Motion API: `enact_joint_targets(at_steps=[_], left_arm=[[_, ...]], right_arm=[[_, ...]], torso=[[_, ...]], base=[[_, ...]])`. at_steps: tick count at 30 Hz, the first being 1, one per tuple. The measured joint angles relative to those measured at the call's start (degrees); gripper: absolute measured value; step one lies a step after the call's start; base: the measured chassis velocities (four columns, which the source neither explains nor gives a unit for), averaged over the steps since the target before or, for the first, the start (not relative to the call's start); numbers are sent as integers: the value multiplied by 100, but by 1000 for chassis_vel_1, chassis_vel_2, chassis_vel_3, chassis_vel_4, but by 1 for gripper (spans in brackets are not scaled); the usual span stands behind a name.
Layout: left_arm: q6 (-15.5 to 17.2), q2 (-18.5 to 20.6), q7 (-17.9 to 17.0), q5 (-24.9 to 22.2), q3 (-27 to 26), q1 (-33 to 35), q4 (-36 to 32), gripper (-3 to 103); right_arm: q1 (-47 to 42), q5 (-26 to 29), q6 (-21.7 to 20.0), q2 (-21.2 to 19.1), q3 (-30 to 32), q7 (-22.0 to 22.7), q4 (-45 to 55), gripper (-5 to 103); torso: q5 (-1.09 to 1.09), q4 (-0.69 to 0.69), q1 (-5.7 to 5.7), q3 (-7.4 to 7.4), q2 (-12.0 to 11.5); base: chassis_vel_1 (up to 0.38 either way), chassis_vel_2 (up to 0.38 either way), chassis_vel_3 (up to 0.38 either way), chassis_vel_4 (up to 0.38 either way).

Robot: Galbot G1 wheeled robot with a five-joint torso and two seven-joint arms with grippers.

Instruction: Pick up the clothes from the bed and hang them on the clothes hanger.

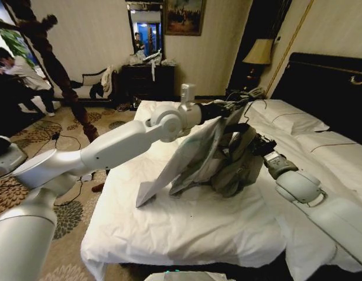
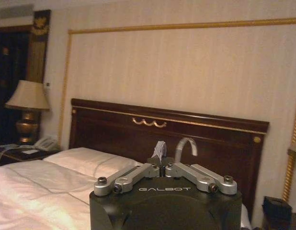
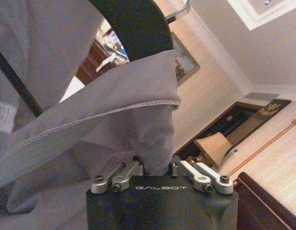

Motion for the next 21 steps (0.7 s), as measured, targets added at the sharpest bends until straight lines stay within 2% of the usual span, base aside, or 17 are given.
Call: enact_joint_targets(at_steps=[2, 8, 12, 18, 21], left_arm=[[0, 178, -4, 3, -85, 89, -178, 0], [0, 151, -59, 27, -87, 116, -306, 0], [-4, -77, -115, 101, 17, 80, -304, 0], [-4, -280, -109, 330, 249, 47, -92, 0], [-25, -621, -48, 602, 421, 47, 287, 0]], right_arm=[[110, 138, -175, -9, -124, 34, -93, 19], [349, 520, -503, -23, -368, 129, -183, 19], [740, 1071, -916, 58, -750, 486, -357, 19], [928, 1226, -1033, 22, -888, 568, -359, 19], [1022, 1226, -1098, 5, -986, 592, -168, 19]], torso=[[0, 0, 0, 0, 0], [0, -1, 0, 0, 0], [3, -3, 0, 0, 0], [2, -1, -1, 0, 0], [2, -1, 0, 0, 0]], base=[[0, 0, 0, 0], [0, 0, 0, 0], [0, 0, 0, 0], [0, 0, 0, 0], [0, 0, 0, 0]])
